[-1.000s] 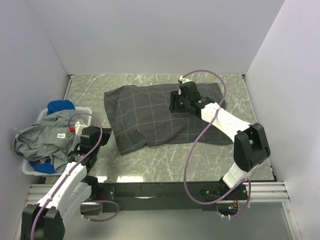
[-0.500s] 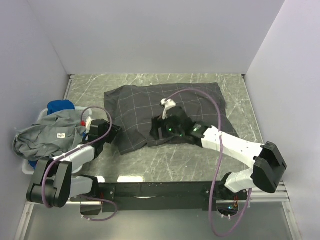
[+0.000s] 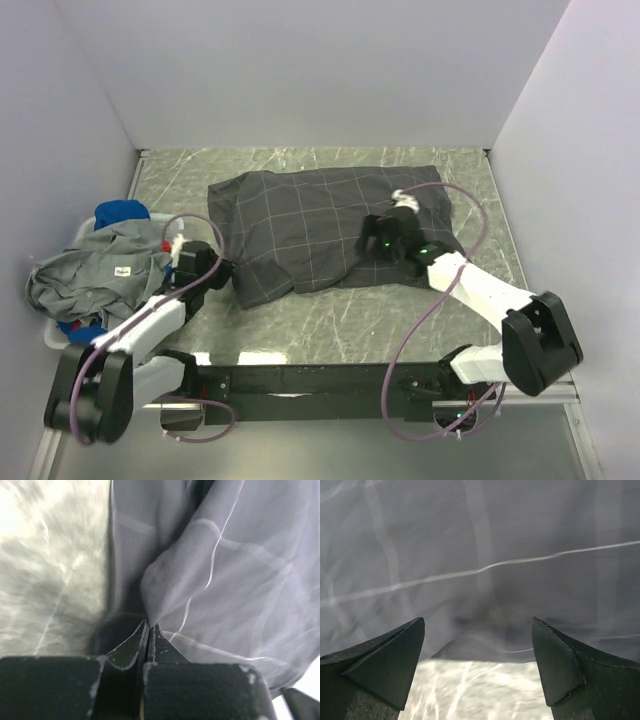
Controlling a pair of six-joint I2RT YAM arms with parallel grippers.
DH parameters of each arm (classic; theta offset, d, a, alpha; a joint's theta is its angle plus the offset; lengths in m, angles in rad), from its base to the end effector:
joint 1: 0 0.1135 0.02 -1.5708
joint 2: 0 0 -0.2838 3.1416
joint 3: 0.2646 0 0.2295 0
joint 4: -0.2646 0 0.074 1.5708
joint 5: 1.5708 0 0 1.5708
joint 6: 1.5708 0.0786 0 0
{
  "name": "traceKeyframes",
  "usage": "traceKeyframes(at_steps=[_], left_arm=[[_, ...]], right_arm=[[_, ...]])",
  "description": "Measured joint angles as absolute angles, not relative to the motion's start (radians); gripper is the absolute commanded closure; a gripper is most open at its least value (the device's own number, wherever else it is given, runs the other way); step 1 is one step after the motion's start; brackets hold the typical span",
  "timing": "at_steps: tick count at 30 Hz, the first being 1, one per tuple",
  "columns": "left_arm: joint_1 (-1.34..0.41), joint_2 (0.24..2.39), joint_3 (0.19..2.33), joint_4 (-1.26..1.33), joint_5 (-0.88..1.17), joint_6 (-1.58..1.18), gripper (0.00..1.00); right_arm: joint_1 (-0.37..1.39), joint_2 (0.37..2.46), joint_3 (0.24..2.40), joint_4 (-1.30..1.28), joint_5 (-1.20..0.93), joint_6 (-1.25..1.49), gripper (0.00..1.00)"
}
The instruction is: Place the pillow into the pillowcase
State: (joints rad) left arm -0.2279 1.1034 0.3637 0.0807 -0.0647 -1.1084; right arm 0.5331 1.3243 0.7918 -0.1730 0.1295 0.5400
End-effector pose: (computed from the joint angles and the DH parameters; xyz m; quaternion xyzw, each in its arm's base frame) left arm 0.2123 -0.0440 0.1685 -0.3953 0.8058 -0.2498 0.3634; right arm 0.2530 0.1375 0.2295 0.0303 0.9059 0.1634 0.3896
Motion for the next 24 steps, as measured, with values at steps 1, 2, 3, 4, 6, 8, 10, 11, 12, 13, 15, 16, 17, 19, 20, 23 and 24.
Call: traceKeyframes(at_steps=[1, 2, 3, 4, 6, 8, 10, 11, 12, 13, 15, 16, 17, 19, 20, 23, 24], left_arm=[[-0.211, 1.063, 0.379, 0.04, -0.073, -1.108, 0.99], [-0.194, 1.033, 0.394, 0.012, -0.08, -1.107, 0.99], [-0.171, 0.998, 0.42, -0.023, -0.085, -1.106, 0.99], [-0.155, 0.973, 0.447, -0.049, -0.091, -1.102, 0.99], [-0.123, 0.941, 0.515, -0.099, -0.101, -1.09, 0.99], [-0.097, 0.931, 0.577, -0.122, -0.099, -1.079, 0.99], [-0.072, 0.932, 0.62, -0.138, -0.08, -1.069, 0.99], [-0.066, 0.934, 0.629, -0.144, -0.068, -1.065, 0.99], [-0.065, 0.934, 0.631, -0.149, -0.06, -1.062, 0.99], [-0.064, 0.934, 0.631, -0.155, -0.047, -1.059, 0.99], [-0.065, 0.93, 0.622, -0.162, -0.013, -1.057, 0.99], [-0.067, 0.925, 0.614, -0.163, 0.0, -1.056, 0.99], [-0.071, 0.915, 0.602, -0.167, 0.014, -1.055, 0.99], [-0.099, 0.884, 0.567, -0.17, 0.038, -1.059, 0.99], [-0.121, 0.869, 0.551, -0.171, 0.044, -1.061, 0.99], [-0.228, 0.833, 0.499, -0.165, 0.042, -1.081, 0.99], [-0.266, 0.829, 0.479, -0.152, 0.041, -1.089, 0.99]], right_arm=[[0.498, 1.309, 0.782, -0.171, 0.131, 0.543, 0.05], [0.468, 1.298, 0.775, -0.171, 0.131, 0.548, 0.05], [0.446, 1.291, 0.769, -0.167, 0.13, 0.551, 0.05], [0.417, 1.287, 0.76, -0.154, 0.12, 0.558, 0.04], [0.368, 1.291, 0.743, -0.129, 0.094, 0.566, 0.07], [0.316, 1.321, 0.743, -0.112, 0.063, 0.58, 0.12], [0.282, 1.37, 0.756, -0.103, 0.041, 0.593, 0.3], [0.266, 1.408, 0.774, -0.105, 0.026, 0.599, 0.58], [0.258, 1.434, 0.789, -0.107, 0.013, 0.596, 0.68], [0.248, 1.462, 0.814, -0.117, 0.006, 0.593, 0.76], [0.22, 1.506, 0.873, -0.141, -0.015, 0.596, 1.0], [0.203, 1.522, 0.906, -0.156, -0.02, 0.593, 1.0], [0.184, 1.532, 0.943, -0.176, -0.024, 0.592, 1.0], [0.147, 1.54, 1.013, -0.21, -0.024, 0.585, 1.0], [0.13, 1.54, 1.042, -0.227, -0.023, 0.581, 1.0], [0.089, 1.548, 1.146, -0.297, -0.006, 0.558, 0.72], [0.08, 1.554, 1.176, -0.317, 0.004, 0.549, 0.61]])
